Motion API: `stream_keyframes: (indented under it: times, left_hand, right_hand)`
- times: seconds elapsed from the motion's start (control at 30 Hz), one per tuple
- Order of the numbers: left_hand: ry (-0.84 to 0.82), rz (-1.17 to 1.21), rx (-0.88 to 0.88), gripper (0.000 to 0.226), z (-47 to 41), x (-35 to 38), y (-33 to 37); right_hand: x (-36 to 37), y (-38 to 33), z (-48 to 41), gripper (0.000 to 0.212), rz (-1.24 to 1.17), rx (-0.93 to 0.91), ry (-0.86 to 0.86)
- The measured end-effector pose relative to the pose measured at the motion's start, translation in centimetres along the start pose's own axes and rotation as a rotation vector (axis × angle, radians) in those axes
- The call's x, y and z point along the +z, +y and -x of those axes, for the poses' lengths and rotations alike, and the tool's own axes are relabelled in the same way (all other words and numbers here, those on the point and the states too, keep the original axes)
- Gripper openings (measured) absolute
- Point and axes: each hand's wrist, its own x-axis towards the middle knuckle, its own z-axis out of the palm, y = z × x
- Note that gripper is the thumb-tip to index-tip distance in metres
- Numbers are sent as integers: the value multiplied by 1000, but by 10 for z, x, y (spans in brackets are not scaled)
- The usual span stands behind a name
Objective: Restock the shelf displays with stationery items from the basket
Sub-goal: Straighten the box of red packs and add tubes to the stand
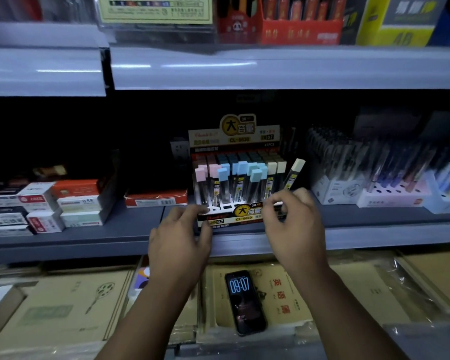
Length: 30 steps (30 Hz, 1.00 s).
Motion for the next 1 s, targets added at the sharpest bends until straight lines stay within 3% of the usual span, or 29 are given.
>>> stream_keyframes:
  times: [0.33, 0.47, 0.57, 0.8, 1.0]
  left_hand:
    - [-30, -4, 68, 26, -6, -2, -20]
    - [-12, -33, 63, 25, -7, 0, -22]
    - [-10, -19, 71, 22, -9, 0, -23]
    - [10, 9, 133, 38, -11, 0, -27]
    - [62, 20, 168, 35, -12, 4, -33]
  right_hand:
    - [29, -66, 12, 10, -172, -263, -41]
    - [44, -87, 0, 21, -199, -241, -69]
    - [53, -94, -10, 31, -86, -229, -86]
    - [58, -105, -15, 22, 102, -284, -21]
    - [60, -113, -22, 14, 18, -219, -33]
